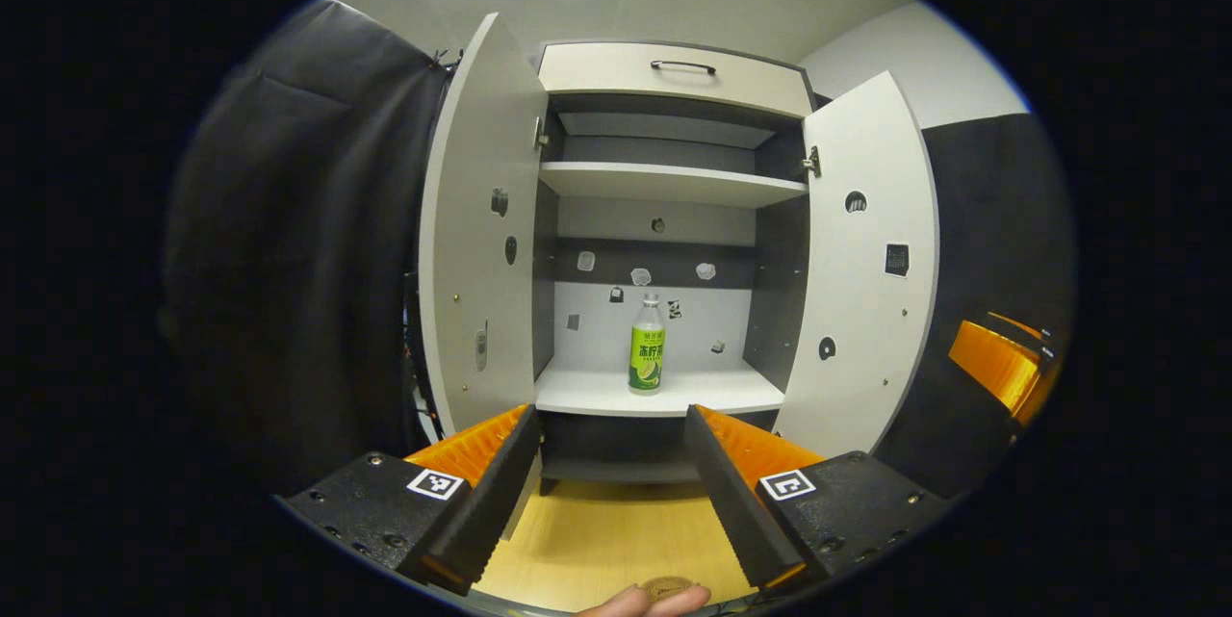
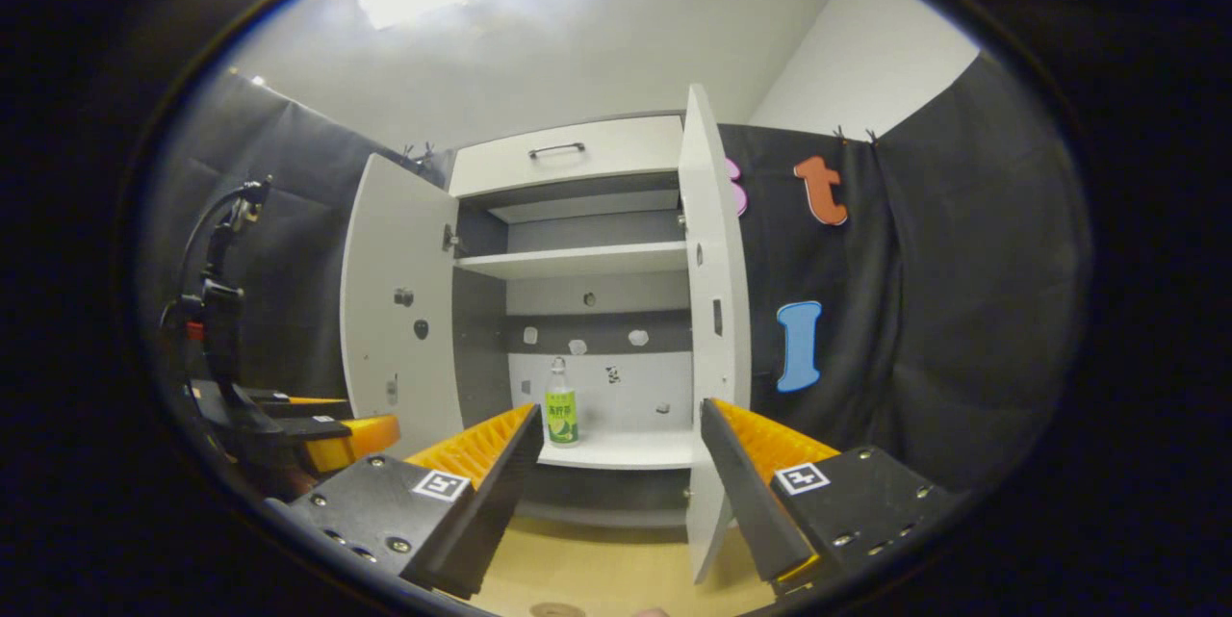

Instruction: Grasp the bottle in the cabinet with the left hand and place it on the coaster, then close the right door with the right hand and the left door with the left hand.

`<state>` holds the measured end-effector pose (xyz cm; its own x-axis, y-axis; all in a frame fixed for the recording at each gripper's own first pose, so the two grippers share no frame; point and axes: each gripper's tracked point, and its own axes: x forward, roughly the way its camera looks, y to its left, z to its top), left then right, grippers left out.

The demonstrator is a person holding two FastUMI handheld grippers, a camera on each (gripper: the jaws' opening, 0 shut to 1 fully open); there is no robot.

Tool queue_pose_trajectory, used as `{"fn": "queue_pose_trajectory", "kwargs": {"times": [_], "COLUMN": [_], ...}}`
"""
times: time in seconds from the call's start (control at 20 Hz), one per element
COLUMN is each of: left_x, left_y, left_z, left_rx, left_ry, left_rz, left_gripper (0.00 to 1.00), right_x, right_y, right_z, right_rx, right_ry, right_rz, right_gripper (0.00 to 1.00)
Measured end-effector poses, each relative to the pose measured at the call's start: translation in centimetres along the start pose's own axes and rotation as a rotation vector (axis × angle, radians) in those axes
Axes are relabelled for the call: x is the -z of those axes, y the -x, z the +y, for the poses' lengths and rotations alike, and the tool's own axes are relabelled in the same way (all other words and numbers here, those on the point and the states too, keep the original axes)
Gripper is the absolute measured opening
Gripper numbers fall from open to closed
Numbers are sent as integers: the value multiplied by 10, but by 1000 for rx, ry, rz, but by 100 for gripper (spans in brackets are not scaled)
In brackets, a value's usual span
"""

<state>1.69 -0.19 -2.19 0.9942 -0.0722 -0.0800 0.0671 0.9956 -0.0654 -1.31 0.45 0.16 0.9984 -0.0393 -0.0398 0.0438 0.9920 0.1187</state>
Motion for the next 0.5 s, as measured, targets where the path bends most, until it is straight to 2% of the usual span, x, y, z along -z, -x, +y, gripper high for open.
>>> {"fn": "queue_pose_trajectory", "kwargs": {"times": [0.05,0.35,0.4,0.45,0.5], "left_x": [2,11,12,13,15], "left_y": [-10,-87,-100,-114,-128], "left_z": [2,7,7,8,7], "left_rx": [5,36,43,47,55], "left_ry": [-1,-10,-10,-6,-1], "left_rz": [6,28,27,28,32], "left_gripper": [96,96,96,96,96], "right_x": [2,15,15,16,17], "right_y": [-5,-41,-47,-52,-58], "right_z": [1,1,1,1,1], "right_rx": [5,57,61,61,66], "right_ry": [-1,12,14,17,19], "right_rz": [5,28,24,23,21], "right_gripper": [99,99,95,99,99]}}
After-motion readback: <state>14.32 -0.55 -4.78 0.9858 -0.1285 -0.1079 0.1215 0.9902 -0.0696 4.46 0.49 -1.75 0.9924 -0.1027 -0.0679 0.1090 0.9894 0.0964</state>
